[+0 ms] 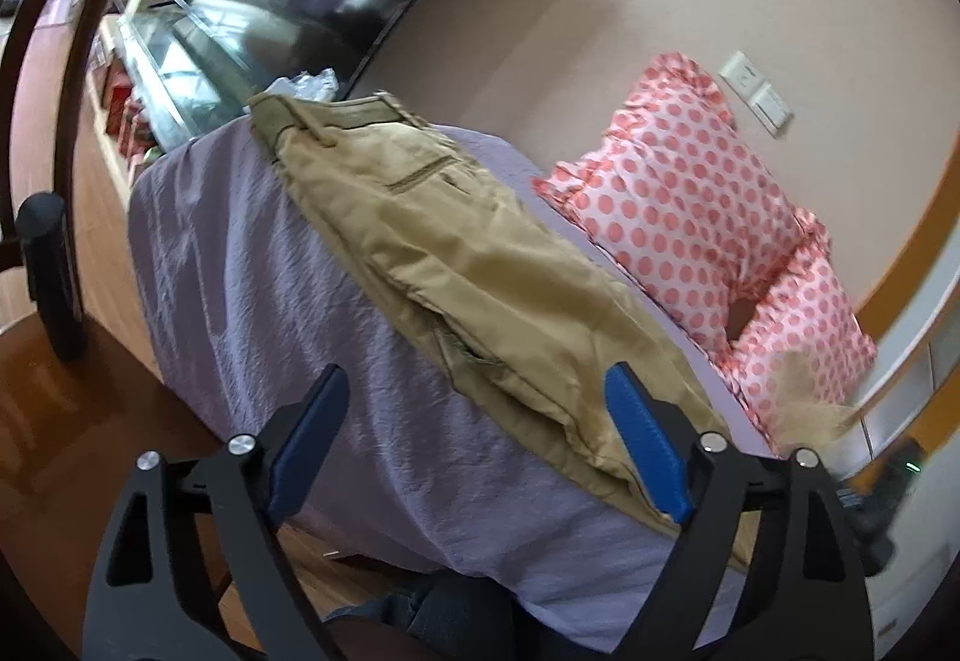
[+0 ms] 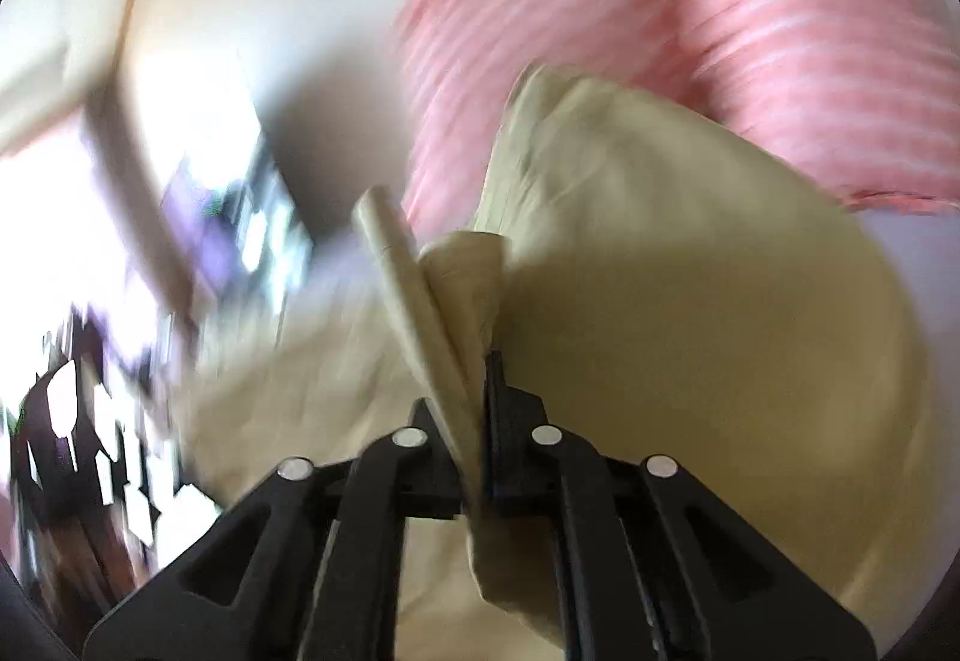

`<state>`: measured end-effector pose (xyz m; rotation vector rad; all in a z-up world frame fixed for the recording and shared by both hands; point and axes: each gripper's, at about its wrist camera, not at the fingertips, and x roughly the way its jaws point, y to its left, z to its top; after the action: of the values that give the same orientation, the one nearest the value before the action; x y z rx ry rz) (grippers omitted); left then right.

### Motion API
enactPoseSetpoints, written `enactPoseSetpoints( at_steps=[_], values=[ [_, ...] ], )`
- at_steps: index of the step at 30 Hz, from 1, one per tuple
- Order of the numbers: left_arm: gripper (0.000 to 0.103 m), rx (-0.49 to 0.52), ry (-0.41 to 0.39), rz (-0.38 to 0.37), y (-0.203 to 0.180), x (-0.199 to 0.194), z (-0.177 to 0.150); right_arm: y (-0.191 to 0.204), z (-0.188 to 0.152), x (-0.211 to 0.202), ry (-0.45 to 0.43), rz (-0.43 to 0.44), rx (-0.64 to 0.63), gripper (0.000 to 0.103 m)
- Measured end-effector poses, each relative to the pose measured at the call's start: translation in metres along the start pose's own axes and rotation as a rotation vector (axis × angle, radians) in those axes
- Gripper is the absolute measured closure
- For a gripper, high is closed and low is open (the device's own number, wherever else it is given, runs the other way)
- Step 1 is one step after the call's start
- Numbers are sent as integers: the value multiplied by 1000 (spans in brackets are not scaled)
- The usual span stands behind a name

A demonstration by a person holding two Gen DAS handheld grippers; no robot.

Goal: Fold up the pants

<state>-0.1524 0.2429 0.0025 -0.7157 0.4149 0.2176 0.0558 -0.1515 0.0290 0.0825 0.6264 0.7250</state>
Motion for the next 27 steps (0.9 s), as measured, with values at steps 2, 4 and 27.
enactPoseSetpoints(
  at_steps=[2, 4, 27],
  values=[
    [11, 45, 21, -17, -4, 2, 0, 32, -20, 31, 147, -4, -117, 81],
    [9, 76, 41, -21, -6, 7, -1, 49, -32, 26, 130, -10, -179, 36],
    [15, -112, 40, 6, 14, 68, 86, 7, -31, -5, 38, 23, 39, 8]
  ],
)
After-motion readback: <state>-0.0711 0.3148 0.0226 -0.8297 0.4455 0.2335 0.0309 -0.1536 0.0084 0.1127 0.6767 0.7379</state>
